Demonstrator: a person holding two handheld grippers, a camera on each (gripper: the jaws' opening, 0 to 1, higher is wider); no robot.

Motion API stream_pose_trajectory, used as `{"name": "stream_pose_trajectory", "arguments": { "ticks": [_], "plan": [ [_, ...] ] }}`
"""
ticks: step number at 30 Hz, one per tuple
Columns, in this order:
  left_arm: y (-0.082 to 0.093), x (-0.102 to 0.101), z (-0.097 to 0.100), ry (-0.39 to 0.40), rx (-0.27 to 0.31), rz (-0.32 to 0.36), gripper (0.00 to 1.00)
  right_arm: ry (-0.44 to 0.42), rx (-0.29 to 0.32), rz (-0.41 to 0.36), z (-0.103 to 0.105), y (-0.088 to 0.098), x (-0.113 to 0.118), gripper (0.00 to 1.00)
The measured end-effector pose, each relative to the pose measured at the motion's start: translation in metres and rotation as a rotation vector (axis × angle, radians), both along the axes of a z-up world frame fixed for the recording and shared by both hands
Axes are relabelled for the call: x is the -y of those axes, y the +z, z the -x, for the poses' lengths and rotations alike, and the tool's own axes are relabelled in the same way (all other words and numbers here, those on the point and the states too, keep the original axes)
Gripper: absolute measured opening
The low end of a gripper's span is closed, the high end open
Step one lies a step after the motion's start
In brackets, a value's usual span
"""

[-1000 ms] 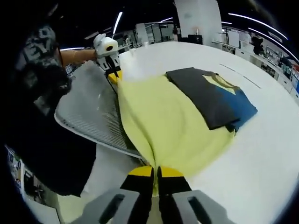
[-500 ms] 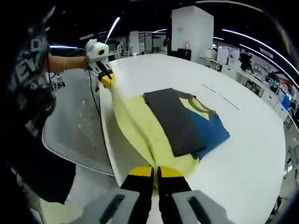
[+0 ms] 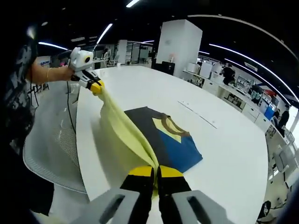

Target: Fold the garment on the visible template until the final outline fits inside the template.

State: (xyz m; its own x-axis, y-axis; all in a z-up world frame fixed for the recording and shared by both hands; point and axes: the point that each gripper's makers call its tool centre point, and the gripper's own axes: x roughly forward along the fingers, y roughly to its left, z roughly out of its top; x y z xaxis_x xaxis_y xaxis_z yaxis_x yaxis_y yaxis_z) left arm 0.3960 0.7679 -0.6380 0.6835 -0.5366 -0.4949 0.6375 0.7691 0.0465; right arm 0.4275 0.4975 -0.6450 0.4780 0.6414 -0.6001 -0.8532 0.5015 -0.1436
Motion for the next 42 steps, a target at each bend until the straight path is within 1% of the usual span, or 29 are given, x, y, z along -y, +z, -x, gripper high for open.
{"name": "stream_pose_trajectory", "arguments": {
  "ticks": [5,6,10,13,14,18,21,24,27,31,35,37,39,42],
  "plan": [
    [0.006,-0.001,-0.016,0.036,0.04,-0.004,0.0,-0.035,0.032,-0.005,-0.015,0.005,0.0,0.0],
    [0.008,-0.002,-0.021,0.049,0.055,-0.007,0.0,-0.04,0.035,-0.005,-0.017,0.005,0.0,0.0],
    [0.017,-0.003,-0.04,0.096,0.093,0.017,0.0,-0.061,0.064,0.003,-0.029,0.01,0.0,0.0],
    [0.021,-0.005,-0.054,0.123,0.135,-0.011,0.0,-0.08,0.078,0.001,-0.039,0.014,0.0,0.0],
    [0.023,-0.005,-0.06,0.133,0.148,-0.018,0.0,-0.086,0.094,0.012,-0.043,0.015,0.001,0.0],
    [0.026,-0.007,-0.076,0.176,0.169,-0.004,0.0,-0.108,0.121,0.025,-0.056,0.017,0.001,0.0],
    [0.027,-0.008,-0.087,0.194,0.183,-0.012,0.0,-0.119,0.133,0.03,-0.065,0.017,0.001,0.0],
    [0.025,-0.009,-0.093,0.202,0.191,-0.03,0.0,-0.131,0.151,0.041,-0.074,0.017,-0.001,0.0],
    [0.024,-0.013,-0.101,0.217,0.195,-0.042,0.0,-0.147,0.156,0.032,-0.083,0.018,-0.003,0.0],
    [0.024,-0.016,-0.114,0.251,0.187,0.002,0.0,-0.159,0.19,0.066,-0.098,0.018,-0.005,0.0],
    [0.02,-0.019,-0.128,0.267,0.177,0.023,0.0,-0.173,0.186,0.102,-0.11,0.012,-0.006,0.0],
    [0.018,-0.018,-0.132,0.277,0.177,0.025,0.0,-0.178,0.186,0.11,-0.115,0.009,-0.007,0.0],
    [0.013,-0.019,-0.138,0.289,0.168,0.015,0.0,-0.179,0.182,0.117,-0.12,0.005,-0.007,0.0],
    [0.005,-0.021,-0.145,0.307,0.155,0.019,0.0,-0.181,0.181,0.128,-0.129,-0.002,-0.008,0.0]
  ]
}}
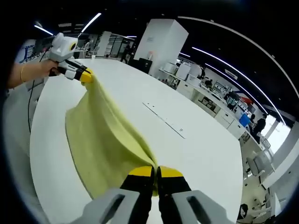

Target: Fold the garment on the visible template until the final outline fits inside the template.

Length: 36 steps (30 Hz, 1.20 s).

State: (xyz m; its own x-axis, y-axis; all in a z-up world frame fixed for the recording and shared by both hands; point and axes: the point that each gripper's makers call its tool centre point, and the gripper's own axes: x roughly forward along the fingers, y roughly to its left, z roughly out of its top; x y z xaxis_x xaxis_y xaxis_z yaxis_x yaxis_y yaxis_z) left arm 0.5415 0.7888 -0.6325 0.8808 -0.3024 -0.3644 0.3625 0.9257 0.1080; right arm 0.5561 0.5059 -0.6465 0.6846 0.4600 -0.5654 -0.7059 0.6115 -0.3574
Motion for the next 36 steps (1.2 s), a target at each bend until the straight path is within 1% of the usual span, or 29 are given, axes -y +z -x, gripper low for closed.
{"name": "stream_pose_trajectory", "arguments": {
  "ticks": [2,5,8,11,16,22,27,32,36],
  "plan": [
    [-0.007,0.0,-0.006,0.006,-0.017,0.003,0.0,-0.004,-0.012,0.019,-0.006,-0.009,0.0,0.0],
    [-0.022,0.001,-0.015,0.012,-0.048,-0.038,0.0,-0.022,-0.061,0.019,-0.013,-0.025,0.0,0.0],
    [-0.033,0.002,-0.022,0.005,-0.064,-0.067,0.0,-0.022,-0.075,0.054,-0.02,-0.041,0.001,0.0],
    [-0.043,0.0,-0.03,0.006,-0.084,-0.074,0.0,-0.023,-0.088,0.06,-0.026,-0.051,0.0,0.0],
    [-0.062,-0.003,-0.039,0.016,-0.126,-0.087,0.0,-0.024,-0.109,0.067,-0.038,-0.063,-0.002,0.0],
    [-0.079,-0.002,-0.046,0.001,-0.168,-0.141,0.0,-0.004,-0.135,0.126,-0.048,-0.085,-0.005,0.0],
    [-0.095,-0.003,-0.053,-0.008,-0.203,-0.151,0.0,-0.002,-0.16,0.145,-0.053,-0.101,-0.006,0.0],
    [-0.11,-0.005,-0.056,-0.006,-0.241,-0.173,0.0,-0.003,-0.183,0.139,-0.058,-0.112,-0.007,0.0],
    [-0.119,-0.008,-0.058,-0.011,-0.257,-0.202,0.0,-0.004,-0.194,0.137,-0.061,-0.119,-0.009,0.0]
  ]
}}
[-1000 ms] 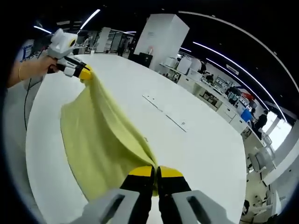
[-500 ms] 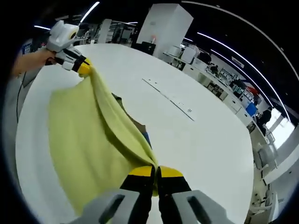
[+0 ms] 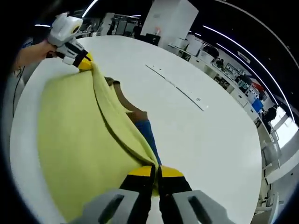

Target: Fold the garment on the visible template until the final outline fits inside the template.

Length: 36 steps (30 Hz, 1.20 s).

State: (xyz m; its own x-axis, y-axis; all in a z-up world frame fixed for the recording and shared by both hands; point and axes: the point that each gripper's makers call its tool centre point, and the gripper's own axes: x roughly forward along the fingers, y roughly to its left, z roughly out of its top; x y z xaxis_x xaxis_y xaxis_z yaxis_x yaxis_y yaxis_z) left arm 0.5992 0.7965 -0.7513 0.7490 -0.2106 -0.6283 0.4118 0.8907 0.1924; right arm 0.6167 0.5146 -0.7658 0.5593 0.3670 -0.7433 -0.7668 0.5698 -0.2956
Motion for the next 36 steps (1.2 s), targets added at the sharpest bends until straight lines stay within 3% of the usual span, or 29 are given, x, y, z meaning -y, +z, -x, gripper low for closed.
{"name": "stream_pose_trajectory", "arguments": {
  "ticks": [8,18,26,32,36],
  "plan": [
    [-0.001,-0.006,0.001,-0.02,0.008,-0.038,0.07,-0.022,0.0,-0.021,-0.003,0.0,0.003,0.09],
    [0.006,-0.014,0.016,-0.083,0.016,0.014,0.26,-0.039,-0.017,-0.074,0.006,0.01,0.008,0.25],
    [-0.003,-0.029,0.018,-0.11,-0.005,-0.035,0.25,-0.059,0.021,-0.037,0.009,0.011,0.018,0.26],
    [-0.004,-0.03,0.008,-0.107,0.019,-0.063,0.24,-0.141,0.037,-0.089,-0.004,0.01,0.028,0.26],
    [0.0,-0.039,-0.006,-0.024,0.049,-0.054,0.19,-0.229,0.071,-0.158,-0.02,0.017,0.033,0.26]
  ]
}}
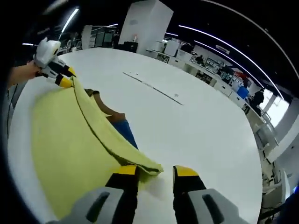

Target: Fold the garment on the visible template until the final outline fits inside the template.

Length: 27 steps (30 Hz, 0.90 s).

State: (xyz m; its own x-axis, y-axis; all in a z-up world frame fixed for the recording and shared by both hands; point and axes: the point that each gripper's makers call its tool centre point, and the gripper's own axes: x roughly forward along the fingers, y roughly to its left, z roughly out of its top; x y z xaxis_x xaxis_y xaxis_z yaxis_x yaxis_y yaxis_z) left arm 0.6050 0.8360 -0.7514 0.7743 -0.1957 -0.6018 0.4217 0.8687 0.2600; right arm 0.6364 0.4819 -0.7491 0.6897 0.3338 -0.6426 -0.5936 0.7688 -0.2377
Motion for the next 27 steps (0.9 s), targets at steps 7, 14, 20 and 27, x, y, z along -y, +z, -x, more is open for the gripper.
{"name": "stream_pose_trajectory", "arguments": {
  "ticks": [7,14,20,27],
  "plan": [
    [0.015,-0.01,-0.006,0.091,0.037,0.055,0.2,-0.083,0.01,-0.057,-0.012,0.005,0.008,0.27],
    [0.013,-0.011,0.009,0.131,-0.006,0.152,0.24,-0.116,-0.039,-0.143,-0.005,0.006,0.005,0.33],
    [0.011,-0.004,0.027,0.147,-0.047,0.25,0.28,-0.133,-0.081,-0.201,0.005,0.01,0.0,0.41],
    [0.009,-0.002,0.048,0.133,-0.073,0.242,0.28,-0.131,-0.132,-0.221,0.021,0.011,-0.003,0.47]
  ]
}}
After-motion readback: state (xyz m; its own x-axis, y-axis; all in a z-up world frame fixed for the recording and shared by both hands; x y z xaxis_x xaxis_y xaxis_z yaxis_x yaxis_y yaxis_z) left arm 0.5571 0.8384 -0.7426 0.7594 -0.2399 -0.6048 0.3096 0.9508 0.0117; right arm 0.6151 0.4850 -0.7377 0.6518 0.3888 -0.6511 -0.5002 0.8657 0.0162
